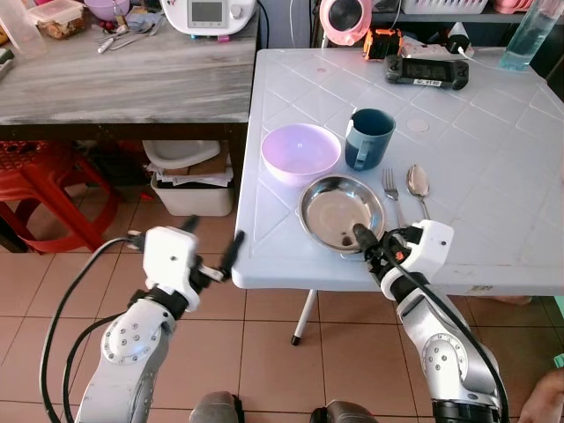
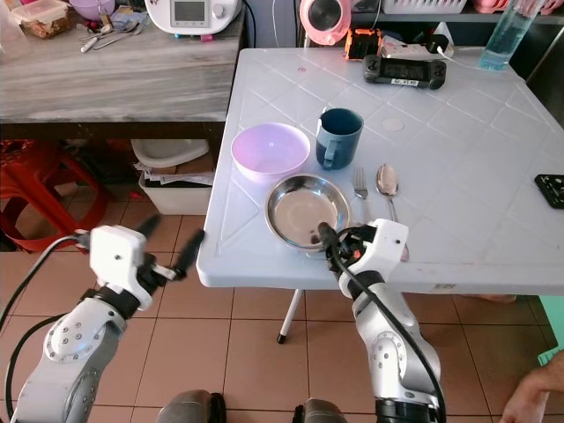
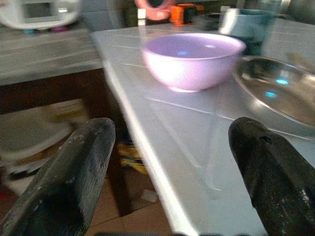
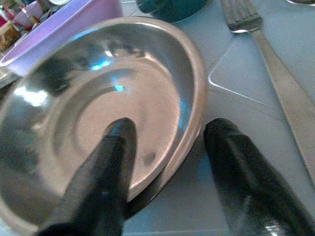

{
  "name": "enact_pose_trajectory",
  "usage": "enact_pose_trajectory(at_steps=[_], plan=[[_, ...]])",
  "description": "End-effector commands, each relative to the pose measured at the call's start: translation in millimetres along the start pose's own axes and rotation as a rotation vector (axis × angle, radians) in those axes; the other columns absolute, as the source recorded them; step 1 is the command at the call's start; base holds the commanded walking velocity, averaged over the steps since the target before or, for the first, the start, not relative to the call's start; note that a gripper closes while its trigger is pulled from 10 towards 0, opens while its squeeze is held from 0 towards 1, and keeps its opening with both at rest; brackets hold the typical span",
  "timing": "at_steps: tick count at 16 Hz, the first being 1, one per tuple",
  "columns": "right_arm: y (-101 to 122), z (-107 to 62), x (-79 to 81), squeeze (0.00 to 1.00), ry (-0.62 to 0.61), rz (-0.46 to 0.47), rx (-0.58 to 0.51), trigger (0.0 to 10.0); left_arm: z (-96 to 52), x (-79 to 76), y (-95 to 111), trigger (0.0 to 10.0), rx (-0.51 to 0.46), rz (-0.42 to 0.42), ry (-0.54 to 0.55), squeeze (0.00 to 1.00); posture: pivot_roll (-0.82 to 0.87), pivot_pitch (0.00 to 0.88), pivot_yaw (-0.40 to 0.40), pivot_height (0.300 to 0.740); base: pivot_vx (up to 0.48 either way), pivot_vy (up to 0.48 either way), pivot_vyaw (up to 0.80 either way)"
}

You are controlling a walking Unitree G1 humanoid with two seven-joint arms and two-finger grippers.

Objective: Setting the table

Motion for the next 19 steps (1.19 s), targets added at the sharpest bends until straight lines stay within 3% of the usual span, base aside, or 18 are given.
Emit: enact_pose_trajectory(at_steps=[1, 19], plan=[[-16.6, -1.5, -9.4, 0.00, -0.051, 0.042, 0.073, 0.0, 0.4, -1.3, 5.3, 10.0, -0.021, 0.017, -0.028, 0.00, 0.07, 0.065, 0.030, 0.740, 0.000, 0.000, 0.00], [-25.8, -3.3, -34.3, 0.00, -0.256, 0.349, 0.130, 0.0, 1.8, -6.3, 6.0, 10.0, -0.038, 0.029, -0.070, 0.00, 0.06, 0.055, 0.021, 0.740, 0.000, 0.000, 0.00]])
Point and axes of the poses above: a point about 5 cm out from each wrist's last joint towards the gripper, its own z axis pointing out of the wrist towards the gripper, its own y axis along the axis of the wrist's last joint, x = y × z, the point moved 4 cm from there along z, pointing out of the wrist towards the gripper, and after that the axes turned 5 degrees about z, right-handed, at the moved point
